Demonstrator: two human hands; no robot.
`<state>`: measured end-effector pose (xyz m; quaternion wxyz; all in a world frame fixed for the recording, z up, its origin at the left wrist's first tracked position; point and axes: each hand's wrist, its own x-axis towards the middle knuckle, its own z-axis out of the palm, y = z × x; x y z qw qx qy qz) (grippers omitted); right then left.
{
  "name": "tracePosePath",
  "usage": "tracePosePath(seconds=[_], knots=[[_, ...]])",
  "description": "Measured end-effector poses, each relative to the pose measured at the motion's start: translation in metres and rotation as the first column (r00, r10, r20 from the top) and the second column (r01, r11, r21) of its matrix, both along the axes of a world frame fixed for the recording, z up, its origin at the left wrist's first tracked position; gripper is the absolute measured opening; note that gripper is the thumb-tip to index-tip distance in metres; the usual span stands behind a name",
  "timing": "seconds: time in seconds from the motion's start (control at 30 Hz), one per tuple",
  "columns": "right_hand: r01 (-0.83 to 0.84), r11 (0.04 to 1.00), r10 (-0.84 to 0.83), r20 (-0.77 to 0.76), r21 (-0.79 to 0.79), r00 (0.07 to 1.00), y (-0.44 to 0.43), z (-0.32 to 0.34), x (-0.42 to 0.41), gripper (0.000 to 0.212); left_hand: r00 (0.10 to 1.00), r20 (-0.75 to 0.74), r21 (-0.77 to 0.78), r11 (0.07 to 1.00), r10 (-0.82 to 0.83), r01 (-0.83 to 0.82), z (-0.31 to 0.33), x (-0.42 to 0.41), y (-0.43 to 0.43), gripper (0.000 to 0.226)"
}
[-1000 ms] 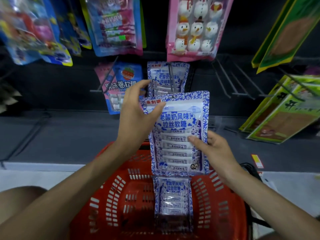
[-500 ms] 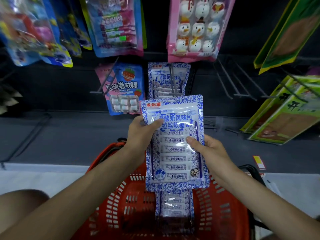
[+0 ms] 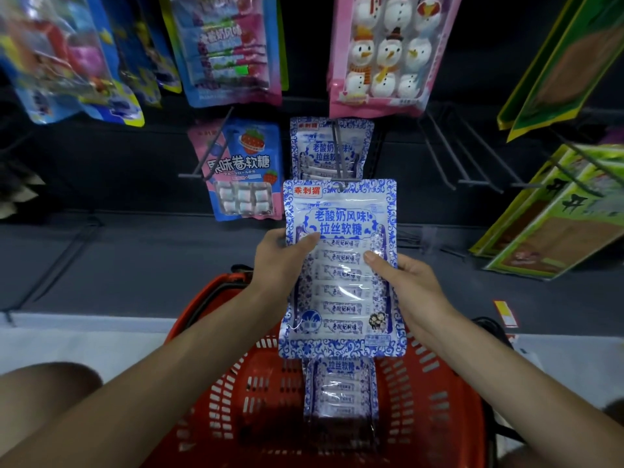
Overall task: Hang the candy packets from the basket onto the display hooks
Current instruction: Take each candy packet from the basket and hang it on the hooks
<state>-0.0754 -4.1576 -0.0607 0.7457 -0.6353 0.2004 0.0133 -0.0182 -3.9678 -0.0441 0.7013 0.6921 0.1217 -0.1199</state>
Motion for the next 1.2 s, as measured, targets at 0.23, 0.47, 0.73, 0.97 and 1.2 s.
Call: tracePosePath(seconds=[0.23,0.47,0.73,0.97,1.2], knots=[[0.104,0.988,-0.112,-0.057,-0.118,0.992,-0.004,0.005,0.019,0.044,0.994,0.109,0.081,0.997,-0.031,0.022,-0.006,-0.001,-0.003,0.039],[0.153,0.979,-0.171,-0.136,-0.136,0.976,-0.008,0.018,0.055,0.054,0.962,0.261,0.149,0.988,-0.085,0.047,-0.002,0.013,-0.004,0.064],[0.202,0.959,-0.233,-0.152,-0.198,0.96,-0.003,0.018,0.107,0.051,0.944,0.288,0.154,0.981,-0.161,0.12,-0.007,0.048,-0.001,0.068],[0.218,0.937,-0.263,-0.141,-0.274,0.954,-0.01,0.007,0.143,0.051,0.956,0.245,0.202,0.973,-0.161,0.112,-0.025,0.09,-0.004,0.075],[0.278,0.9,-0.331,-0.114,-0.335,0.937,-0.013,-0.006,0.189,0.065,0.984,0.149,0.311,0.949,-0.095,0.044,-0.036,0.133,-0.023,0.076]])
